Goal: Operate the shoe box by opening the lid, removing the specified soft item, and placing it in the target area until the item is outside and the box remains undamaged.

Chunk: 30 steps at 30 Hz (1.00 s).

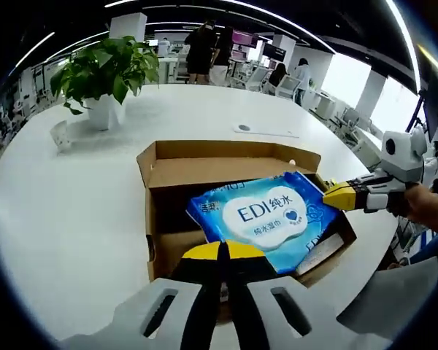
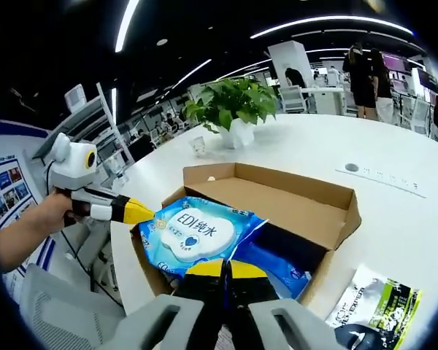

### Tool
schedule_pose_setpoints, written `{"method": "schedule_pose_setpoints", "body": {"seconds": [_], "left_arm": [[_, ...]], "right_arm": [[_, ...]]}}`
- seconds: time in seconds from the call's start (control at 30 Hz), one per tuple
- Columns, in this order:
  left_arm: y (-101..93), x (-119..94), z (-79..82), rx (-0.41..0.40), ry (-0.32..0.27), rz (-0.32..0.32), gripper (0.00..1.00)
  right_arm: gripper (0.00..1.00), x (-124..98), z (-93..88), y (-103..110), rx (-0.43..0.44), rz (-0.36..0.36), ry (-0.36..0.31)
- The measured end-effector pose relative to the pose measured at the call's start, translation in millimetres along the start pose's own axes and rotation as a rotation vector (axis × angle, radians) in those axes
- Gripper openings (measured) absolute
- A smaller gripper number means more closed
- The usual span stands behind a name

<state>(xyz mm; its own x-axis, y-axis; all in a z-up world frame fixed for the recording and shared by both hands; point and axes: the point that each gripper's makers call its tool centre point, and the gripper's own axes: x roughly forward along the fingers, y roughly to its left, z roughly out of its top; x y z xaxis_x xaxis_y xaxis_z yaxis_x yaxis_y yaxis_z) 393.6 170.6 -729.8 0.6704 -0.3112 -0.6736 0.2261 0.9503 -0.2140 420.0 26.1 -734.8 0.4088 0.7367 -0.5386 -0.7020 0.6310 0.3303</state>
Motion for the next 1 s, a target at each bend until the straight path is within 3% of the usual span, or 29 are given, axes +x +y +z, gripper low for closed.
{"method": "schedule_pose_setpoints", "body": {"seconds": [0.37,1.0], "left_arm": [[-15.8,-6,22.2,0.015,-0.046,-0.028,0.0],[-62.3,0,55.5,0.08,-0.088,-0.1,0.0]], "right_arm": [[0.0,-23,15.9,-3,0.019,0.003,-0.034],[0.0,-66,22.1,-23,0.071,-0.047,-0.081]]}}
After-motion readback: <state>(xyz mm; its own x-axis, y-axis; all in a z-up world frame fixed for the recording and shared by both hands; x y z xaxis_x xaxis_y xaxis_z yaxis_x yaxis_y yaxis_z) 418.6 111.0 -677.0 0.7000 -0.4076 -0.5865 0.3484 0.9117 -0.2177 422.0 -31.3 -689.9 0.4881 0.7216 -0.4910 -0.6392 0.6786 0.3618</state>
